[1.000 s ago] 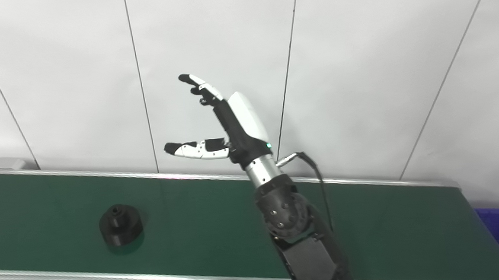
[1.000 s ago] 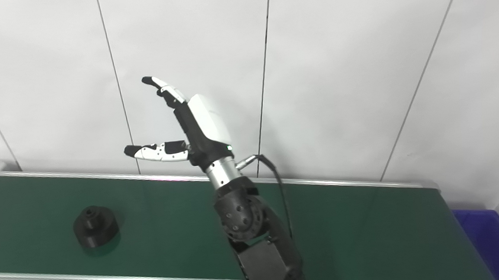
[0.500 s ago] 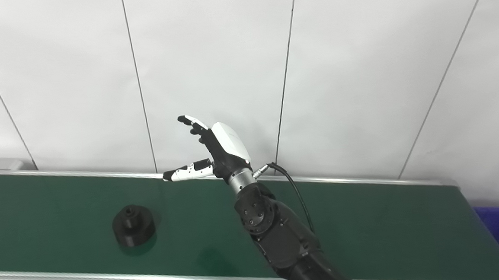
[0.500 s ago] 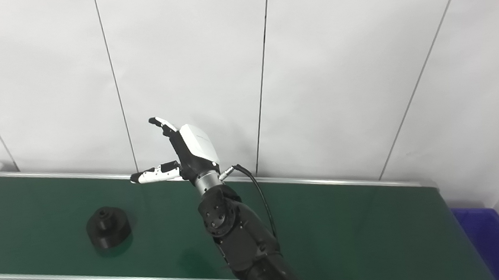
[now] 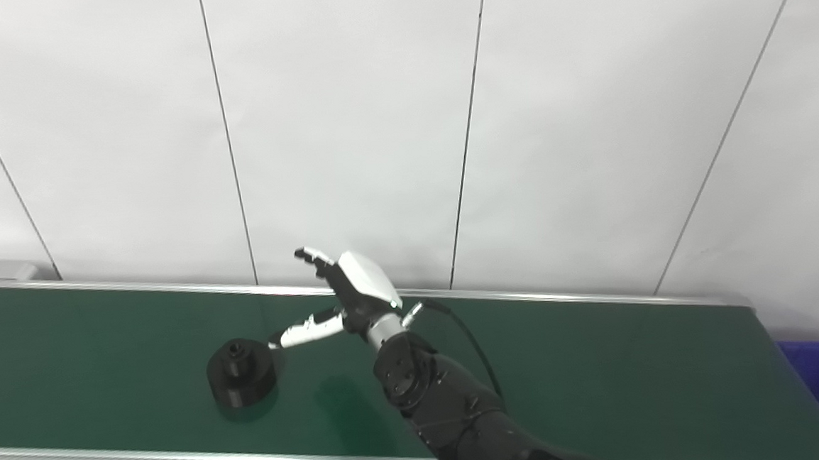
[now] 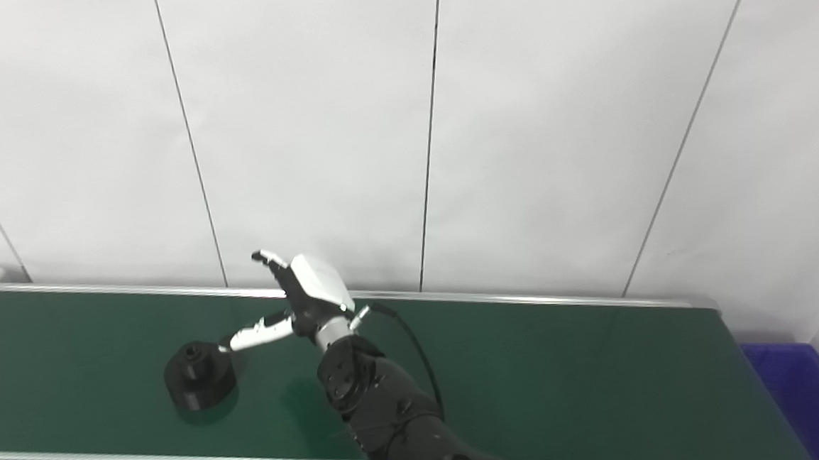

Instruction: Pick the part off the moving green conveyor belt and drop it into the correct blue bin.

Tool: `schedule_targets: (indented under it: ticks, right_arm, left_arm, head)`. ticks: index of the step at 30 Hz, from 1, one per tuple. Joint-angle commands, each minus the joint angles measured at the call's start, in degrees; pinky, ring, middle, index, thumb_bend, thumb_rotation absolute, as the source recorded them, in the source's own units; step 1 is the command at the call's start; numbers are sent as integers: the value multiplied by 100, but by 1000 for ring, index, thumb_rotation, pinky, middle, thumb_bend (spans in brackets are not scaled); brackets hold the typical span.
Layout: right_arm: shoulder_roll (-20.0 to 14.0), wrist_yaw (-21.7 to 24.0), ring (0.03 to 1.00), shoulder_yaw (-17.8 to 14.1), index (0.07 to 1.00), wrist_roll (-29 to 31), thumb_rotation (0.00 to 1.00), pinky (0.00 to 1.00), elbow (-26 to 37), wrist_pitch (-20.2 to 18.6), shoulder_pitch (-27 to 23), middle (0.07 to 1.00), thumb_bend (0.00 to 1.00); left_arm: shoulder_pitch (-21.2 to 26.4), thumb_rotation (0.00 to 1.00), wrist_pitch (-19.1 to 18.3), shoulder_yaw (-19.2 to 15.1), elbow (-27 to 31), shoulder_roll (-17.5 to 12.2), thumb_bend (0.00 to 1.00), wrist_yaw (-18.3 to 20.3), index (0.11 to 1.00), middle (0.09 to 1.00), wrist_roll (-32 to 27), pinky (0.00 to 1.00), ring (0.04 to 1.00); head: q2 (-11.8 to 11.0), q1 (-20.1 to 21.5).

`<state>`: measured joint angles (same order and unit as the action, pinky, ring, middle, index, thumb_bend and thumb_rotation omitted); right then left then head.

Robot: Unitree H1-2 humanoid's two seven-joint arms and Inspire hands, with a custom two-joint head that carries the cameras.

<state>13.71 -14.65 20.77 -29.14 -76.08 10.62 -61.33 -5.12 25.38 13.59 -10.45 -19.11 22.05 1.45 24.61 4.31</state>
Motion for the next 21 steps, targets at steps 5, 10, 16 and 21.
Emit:
schedule_targets:
  ticks: [5,10,16,21]
  right_arm:
    - [129,-141,876,77,911,63,386,795,-122,98,-266,918,1000]
    - [203,-166,869,164,905,39,364,780,-197,16,-233,913,1000]
    - [257,-215,862,384,904,-76,342,777,-277,62,-113,910,1000]
    - [367,-287,842,599,891,-189,343,763,-387,-53,47,886,1000]
  left_arm:
    - [-40,557,154,-46,283,-81,579,-52,920,944,-48,852,917]
    - [-81,554,153,-51,347,-106,579,-49,919,942,-42,856,919]
    - [-125,549,153,-76,358,-114,586,-3,916,941,-95,851,917]
    - [-209,561,153,-55,416,-172,585,-20,913,935,-27,848,913]
  head:
    - [23,-21]
    - [41,-37]
    - [55,-50]
    - [91,-66]
